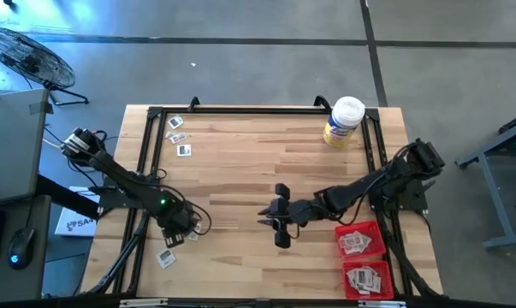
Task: Pick & Place First Aid Supplies
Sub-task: Put the white towelette pack into the bottom red bin
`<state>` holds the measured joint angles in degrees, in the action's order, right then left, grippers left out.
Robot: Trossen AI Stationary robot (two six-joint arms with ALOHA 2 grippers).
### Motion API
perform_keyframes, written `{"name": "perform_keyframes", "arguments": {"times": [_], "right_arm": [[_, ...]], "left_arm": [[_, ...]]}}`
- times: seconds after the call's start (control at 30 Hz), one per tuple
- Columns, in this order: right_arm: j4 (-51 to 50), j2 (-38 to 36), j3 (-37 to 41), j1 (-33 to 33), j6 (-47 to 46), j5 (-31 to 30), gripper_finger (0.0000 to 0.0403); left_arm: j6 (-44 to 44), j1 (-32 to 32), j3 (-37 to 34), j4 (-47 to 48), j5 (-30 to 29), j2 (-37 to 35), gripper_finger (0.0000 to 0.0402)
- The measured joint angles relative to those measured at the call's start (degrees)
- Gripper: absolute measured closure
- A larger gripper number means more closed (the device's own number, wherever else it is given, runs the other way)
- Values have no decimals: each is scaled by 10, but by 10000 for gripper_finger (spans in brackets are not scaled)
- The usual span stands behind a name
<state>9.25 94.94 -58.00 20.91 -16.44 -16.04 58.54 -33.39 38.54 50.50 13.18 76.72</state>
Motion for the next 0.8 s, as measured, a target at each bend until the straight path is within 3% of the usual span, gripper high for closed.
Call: {"name": "perform_keyframes", "arguments": {"times": [0.3, 0.8], "right_arm": [[7, 0, 0, -3, 0, 1, 305], [23, 0, 0, -7, -1, 6, 305]], "left_arm": [[-36, 0, -34, -133, -7, 21, 287], [-120, 58, -32, -159, -241, 22, 287]]}}
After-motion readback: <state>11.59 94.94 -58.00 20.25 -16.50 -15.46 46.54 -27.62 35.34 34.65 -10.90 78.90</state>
